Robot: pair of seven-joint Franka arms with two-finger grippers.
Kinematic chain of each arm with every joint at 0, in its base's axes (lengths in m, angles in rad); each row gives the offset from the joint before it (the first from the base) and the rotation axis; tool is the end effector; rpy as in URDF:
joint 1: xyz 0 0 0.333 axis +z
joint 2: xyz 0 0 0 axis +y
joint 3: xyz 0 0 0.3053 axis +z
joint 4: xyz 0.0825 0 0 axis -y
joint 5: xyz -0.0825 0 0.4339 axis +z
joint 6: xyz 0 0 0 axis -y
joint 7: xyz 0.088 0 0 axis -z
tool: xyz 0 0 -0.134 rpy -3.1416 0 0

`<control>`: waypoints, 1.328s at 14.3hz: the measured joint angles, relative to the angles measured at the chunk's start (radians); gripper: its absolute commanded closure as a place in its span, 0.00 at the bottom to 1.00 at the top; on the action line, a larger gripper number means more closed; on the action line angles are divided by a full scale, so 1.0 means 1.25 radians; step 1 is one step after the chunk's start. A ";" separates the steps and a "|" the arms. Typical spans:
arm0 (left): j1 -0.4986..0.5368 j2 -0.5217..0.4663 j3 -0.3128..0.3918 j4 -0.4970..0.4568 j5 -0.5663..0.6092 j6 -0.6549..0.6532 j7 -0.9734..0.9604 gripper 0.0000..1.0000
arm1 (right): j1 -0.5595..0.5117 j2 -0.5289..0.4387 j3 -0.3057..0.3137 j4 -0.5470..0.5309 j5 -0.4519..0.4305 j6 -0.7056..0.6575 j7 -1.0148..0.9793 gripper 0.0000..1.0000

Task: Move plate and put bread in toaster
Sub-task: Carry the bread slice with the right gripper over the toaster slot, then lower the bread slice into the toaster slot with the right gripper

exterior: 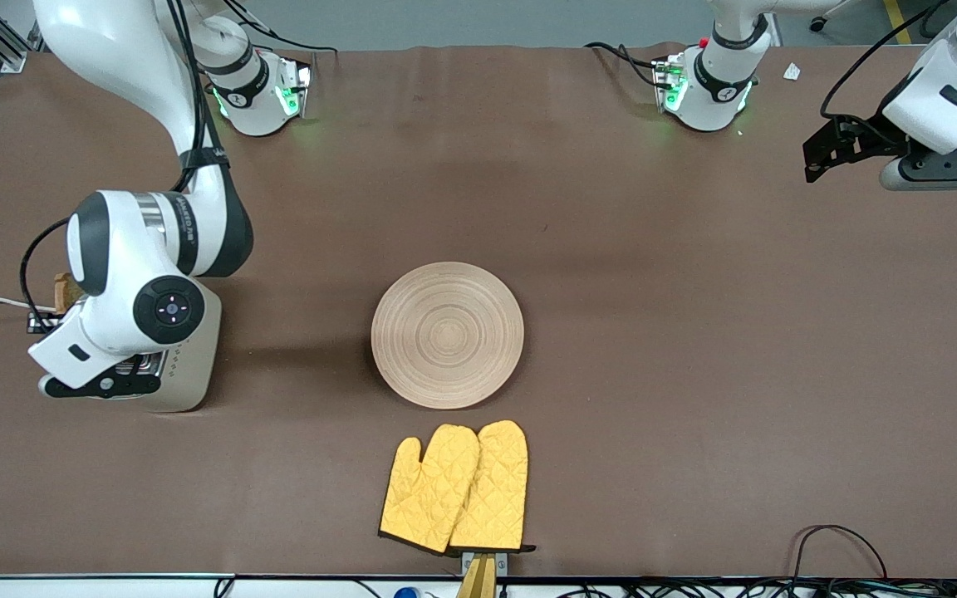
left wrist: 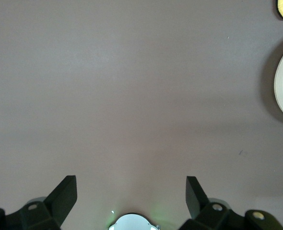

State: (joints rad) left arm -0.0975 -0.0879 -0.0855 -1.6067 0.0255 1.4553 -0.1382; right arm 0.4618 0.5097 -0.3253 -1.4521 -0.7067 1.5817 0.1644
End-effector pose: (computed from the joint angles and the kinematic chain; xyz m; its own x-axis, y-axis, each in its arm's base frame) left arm 0.5547 -0.1009 0.6099 0.9974 -0.0408 -0.0586 -0.0433 -0.9982 -0.0414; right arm 0.7008 0.0416 0.3715 0.9737 0.0154 -0.2271 0.1881 -0.6167 0.7644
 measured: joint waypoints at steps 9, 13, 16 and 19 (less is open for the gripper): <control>-0.001 0.000 0.000 0.001 0.000 0.001 0.000 0.00 | -0.018 0.009 0.010 -0.027 0.002 0.042 0.074 0.94; -0.001 0.000 0.000 0.001 0.000 0.001 0.000 0.00 | -0.005 0.034 0.014 -0.028 0.027 0.041 0.133 0.40; 0.000 0.000 0.001 0.005 0.000 0.001 0.000 0.00 | -0.004 0.034 0.010 -0.025 0.092 0.038 0.144 0.00; 0.001 0.000 0.004 0.012 0.000 0.002 0.000 0.00 | -0.005 0.008 0.005 -0.010 0.211 0.041 0.145 0.00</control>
State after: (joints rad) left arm -0.0963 -0.0881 -0.0809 -1.5911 0.0255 1.4581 -0.1383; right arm 0.4553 0.5198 -0.3188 -1.4646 -0.4433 1.6328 0.3451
